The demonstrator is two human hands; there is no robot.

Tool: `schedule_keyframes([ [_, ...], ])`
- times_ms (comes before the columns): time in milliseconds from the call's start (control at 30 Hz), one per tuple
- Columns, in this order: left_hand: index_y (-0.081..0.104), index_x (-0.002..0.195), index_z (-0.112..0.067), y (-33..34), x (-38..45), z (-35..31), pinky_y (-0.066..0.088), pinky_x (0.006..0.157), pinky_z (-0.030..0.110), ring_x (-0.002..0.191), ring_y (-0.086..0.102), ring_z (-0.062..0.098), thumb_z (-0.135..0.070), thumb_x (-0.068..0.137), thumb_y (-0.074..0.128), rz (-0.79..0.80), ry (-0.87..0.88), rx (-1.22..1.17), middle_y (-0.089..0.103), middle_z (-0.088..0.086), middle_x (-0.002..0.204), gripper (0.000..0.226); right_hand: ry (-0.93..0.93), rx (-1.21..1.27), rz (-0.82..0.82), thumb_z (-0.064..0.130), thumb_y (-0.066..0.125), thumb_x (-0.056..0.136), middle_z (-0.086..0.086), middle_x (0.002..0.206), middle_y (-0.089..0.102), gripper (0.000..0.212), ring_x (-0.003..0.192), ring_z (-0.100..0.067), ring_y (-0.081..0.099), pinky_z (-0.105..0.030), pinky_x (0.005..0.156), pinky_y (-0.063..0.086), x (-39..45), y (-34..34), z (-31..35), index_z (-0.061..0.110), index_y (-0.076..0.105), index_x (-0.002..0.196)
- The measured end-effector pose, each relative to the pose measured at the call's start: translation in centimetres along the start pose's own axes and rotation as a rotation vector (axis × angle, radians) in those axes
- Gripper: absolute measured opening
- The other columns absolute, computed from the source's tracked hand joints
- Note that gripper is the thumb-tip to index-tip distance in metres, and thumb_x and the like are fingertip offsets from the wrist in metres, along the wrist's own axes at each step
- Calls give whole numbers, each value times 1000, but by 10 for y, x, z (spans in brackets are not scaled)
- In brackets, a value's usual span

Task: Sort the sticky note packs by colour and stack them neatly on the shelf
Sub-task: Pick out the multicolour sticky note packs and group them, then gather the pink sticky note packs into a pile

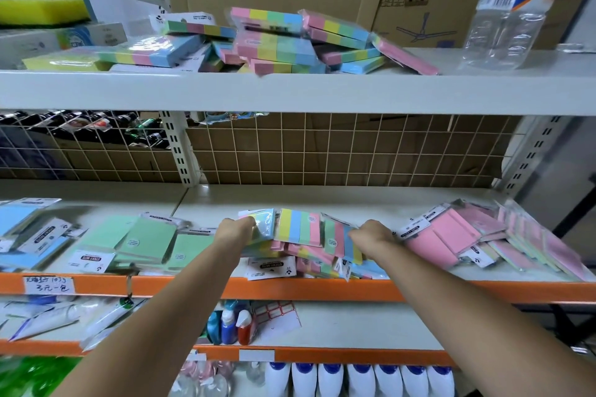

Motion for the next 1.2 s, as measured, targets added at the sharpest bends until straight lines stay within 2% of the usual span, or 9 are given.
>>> schedule_keyframes([
  [233, 45, 126, 0, -2, 9, 2, 39, 80, 37, 100, 50, 33, -22, 93, 51, -6, -11, -43, 50, 16, 109, 41, 25, 59, -16, 20, 48, 85, -9, 82, 56, 18, 72, -27, 53, -19, 49, 29, 2, -3, 0, 13, 43, 69],
  [467, 52, 113, 1, -12, 6, -8, 41, 61, 31, 70, 51, 30, -25, 86, 50, -60, 1, -21, 54, 17, 88, 38, 9, 75, -12, 24, 50, 84, -11, 84, 62, 16, 74, -26, 56, -22, 57, 36, 0, -10, -1, 9, 55, 85],
  [533, 51, 116, 1, -11, 3, -15, 52, 75, 40, 87, 61, 37, -31, 78, 50, -95, 28, 49, 61, 20, 99, 50, 7, 111, -20, 24, 51, 86, -9, 72, 59, 16, 66, -24, 54, -22, 54, 35, -1, -14, -3, 10, 53, 79],
  [600, 48, 122, -4, -6, -5, -25, 49, 87, 42, 108, 54, 37, -32, 83, 49, -136, 76, 145, 58, 20, 113, 48, 8, 162, -26, 20, 52, 86, -6, 59, 54, 21, 56, -22, 50, -22, 52, 35, -4, -19, -6, 11, 48, 68],
  [767, 52, 130, -10, 28, -37, -60, 41, 101, 41, 120, 48, 33, -30, 90, 47, -168, 297, 96, 58, 13, 128, 45, -28, 162, -52, 14, 49, 82, -12, 75, 59, 17, 70, -29, 55, -22, 50, 33, -6, -39, -18, 10, 47, 66],
  [933, 55, 124, -9, 92, -70, -82, 45, 97, 36, 116, 53, 31, -26, 92, 53, 44, 392, -7, 60, 11, 123, 37, -36, 94, -109, 18, 52, 82, -12, 90, 69, 13, 92, -30, 67, -24, 67, 46, -5, -68, -45, 11, 62, 81],
  [1033, 51, 124, -5, 140, -91, -85, 48, 80, 30, 103, 56, 27, -21, 94, 57, 258, 331, 12, 57, 11, 119, 35, -43, 72, -177, 24, 54, 88, -11, 108, 67, 23, 105, -30, 61, -28, 79, 47, -1, -92, -67, 10, 65, 103],
  [1100, 52, 116, -1, 171, -105, -84, 49, 69, 30, 92, 58, 28, -23, 92, 60, 343, 281, 74, 58, 14, 114, 33, -36, 53, -221, 29, 55, 90, -13, 108, 68, 28, 105, -30, 61, -31, 84, 48, -1, -111, -84, 10, 65, 108],
  [1200, 58, 110, 4, 210, -121, -83, 43, 70, 31, 93, 60, 33, -32, 89, 61, 385, 242, 247, 61, 22, 105, 42, -11, 50, -242, 32, 57, 87, -11, 111, 68, 31, 106, -28, 61, -31, 86, 49, 6, -135, -113, 14, 67, 109],
])
Point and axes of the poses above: each hand's wrist, its own x-axis towards the middle knuckle, its own y-axis out of the palm, z = x × y, the point moved 4 cm from there along x, towards the middle knuckle
